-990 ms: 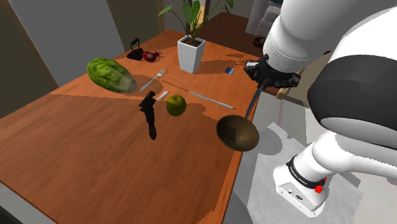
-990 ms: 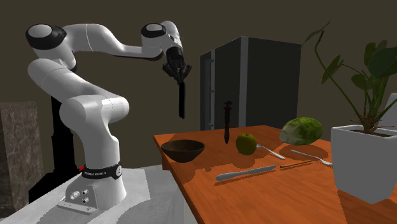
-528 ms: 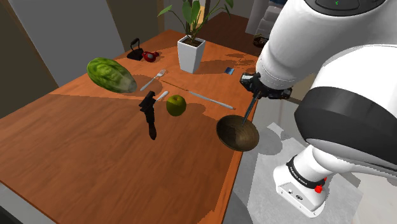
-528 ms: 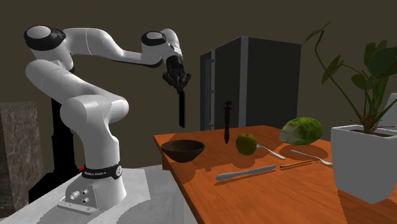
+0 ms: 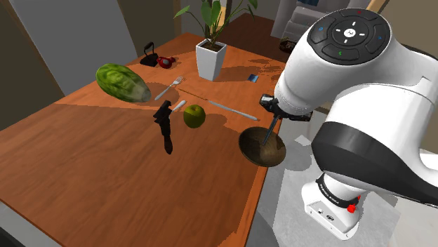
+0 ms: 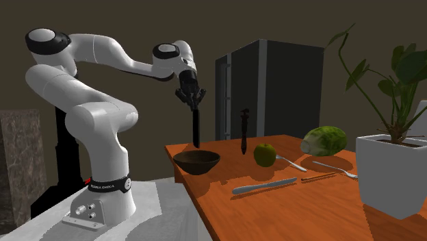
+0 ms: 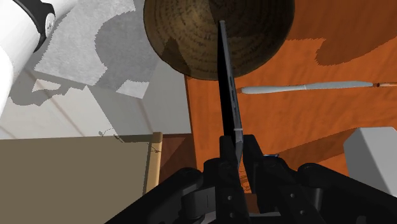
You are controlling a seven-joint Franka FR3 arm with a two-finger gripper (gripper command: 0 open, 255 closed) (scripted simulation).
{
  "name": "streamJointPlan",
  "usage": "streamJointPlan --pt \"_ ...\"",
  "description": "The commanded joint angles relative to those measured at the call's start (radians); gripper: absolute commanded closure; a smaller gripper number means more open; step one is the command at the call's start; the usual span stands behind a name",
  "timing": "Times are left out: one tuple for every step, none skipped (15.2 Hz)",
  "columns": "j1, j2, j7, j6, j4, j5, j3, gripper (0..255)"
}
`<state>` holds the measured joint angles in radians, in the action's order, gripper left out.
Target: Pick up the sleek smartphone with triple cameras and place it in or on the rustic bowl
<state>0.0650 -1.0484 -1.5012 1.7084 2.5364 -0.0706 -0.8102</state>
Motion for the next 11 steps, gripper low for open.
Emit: streamJointPlan --pt "-0.005 0.0 -0.011 0.021 0.022 -0.011 -0.015 255" --pt "-0.007 0.001 -0.016 0.031 0.033 -0.016 -0.022 255" --pt "-0.009 0.002 -0.021 0.041 0.044 -0.021 -0.029 255" --pt "-0.011 0.002 -0.027 0.052 0.055 -0.026 -0.036 255" --pt "-0.014 0.004 -0.034 0.068 0.07 -0.034 -0.048 255" --pt "-0.014 0.004 -0.034 0.068 0.07 -0.034 -0.048 255" --pt "-0.014 0.004 -0.034 0.068 0.071 -0.034 -0.048 255" --pt "-0.014 0.004 -0.034 0.068 0.07 -0.034 -0.048 255" --pt "-0.014 0.004 -0.034 0.068 0.07 -0.034 -0.048 255" --pt "-0.014 0.004 -0.034 0.068 0.07 -0.034 -0.048 255" --pt "-0.014 0.004 -0.034 0.068 0.07 -0.034 -0.048 255"
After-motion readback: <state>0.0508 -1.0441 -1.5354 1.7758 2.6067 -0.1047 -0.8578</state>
